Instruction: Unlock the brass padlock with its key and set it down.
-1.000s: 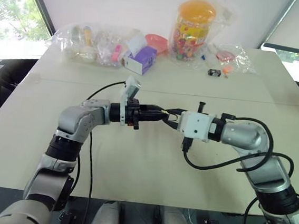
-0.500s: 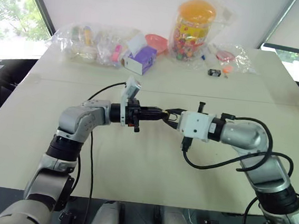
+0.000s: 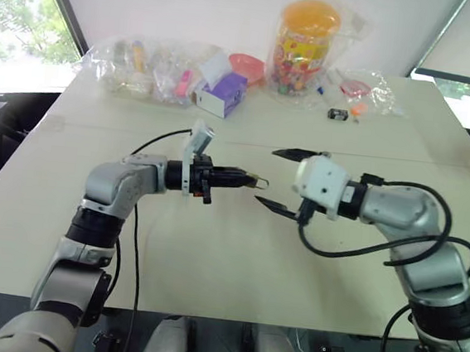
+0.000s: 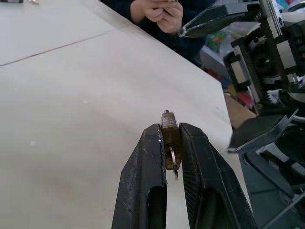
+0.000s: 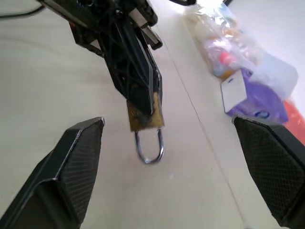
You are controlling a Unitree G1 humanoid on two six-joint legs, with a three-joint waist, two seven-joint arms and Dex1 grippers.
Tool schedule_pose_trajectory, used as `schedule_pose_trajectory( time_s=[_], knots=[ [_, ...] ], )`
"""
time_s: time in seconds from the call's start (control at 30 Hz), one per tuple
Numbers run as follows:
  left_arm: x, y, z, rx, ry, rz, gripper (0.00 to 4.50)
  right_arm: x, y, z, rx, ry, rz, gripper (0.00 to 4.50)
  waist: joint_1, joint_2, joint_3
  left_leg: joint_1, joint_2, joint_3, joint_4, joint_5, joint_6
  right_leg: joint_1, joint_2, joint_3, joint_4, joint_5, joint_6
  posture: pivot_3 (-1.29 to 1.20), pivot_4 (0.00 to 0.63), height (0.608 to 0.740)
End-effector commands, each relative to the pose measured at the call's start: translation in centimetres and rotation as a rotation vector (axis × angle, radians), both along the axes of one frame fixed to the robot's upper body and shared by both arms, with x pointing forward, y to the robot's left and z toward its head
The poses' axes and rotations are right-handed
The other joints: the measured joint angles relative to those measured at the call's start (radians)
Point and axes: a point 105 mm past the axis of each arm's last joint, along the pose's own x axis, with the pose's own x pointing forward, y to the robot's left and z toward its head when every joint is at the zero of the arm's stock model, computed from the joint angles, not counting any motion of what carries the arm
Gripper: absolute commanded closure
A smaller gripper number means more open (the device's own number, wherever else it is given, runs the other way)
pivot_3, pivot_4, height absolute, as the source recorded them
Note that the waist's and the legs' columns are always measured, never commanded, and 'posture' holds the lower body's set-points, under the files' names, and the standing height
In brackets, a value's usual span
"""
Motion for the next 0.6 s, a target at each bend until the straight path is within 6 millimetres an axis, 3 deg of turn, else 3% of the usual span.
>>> schedule_pose_trajectory(
  time_s=[0.03, 0.17, 0.2, 0.6],
  knots=[
    [-0.1, 0.0, 1.9, -0.051, -0.045, -0.021, 4.50, -0.9, 0.2, 1.1, 0.073, 0.022, 0.011, 1.92, -0.001, 0.000, 0.000, 0.000, 0.000, 0.000, 0.000, 0.000, 0.000, 0.000, 0.000, 0.000, 0.000, 0.000, 0.000, 0.00, 0.150, 0.740],
    [-0.6, -0.2, 2.3, -0.062, -0.045, -0.056, 4.50, -0.5, 0.5, 1.0, 0.101, 0.031, -0.016, 4.10, -0.001, 0.000, 0.000, 0.000, 0.000, 0.000, 0.000, 0.000, 0.000, 0.000, 0.000, 0.000, 0.000, 0.000, 0.000, 0.00, 0.150, 0.740],
    [-0.8, -0.2, 2.4, -0.066, -0.045, -0.069, 4.50, -0.3, 0.7, 1.0, 0.118, 0.035, -0.027, 4.46, -0.001, 0.000, 0.000, 0.000, 0.000, 0.000, 0.000, 0.000, 0.000, 0.000, 0.000, 0.001, 0.000, 0.000, 0.000, 0.00, 0.150, 0.740],
    [-1.5, -0.5, 3.6, -0.102, -0.048, -0.104, 4.50, 0.7, 0.7, -0.5, 0.128, 0.048, -0.081, 4.46, -0.001, 0.000, 0.000, 0.000, 0.000, 0.000, 0.000, 0.000, 0.000, 0.000, 0.000, 0.000, 0.000, 0.000, 0.000, 0.00, 0.150, 0.740]
  ],
)
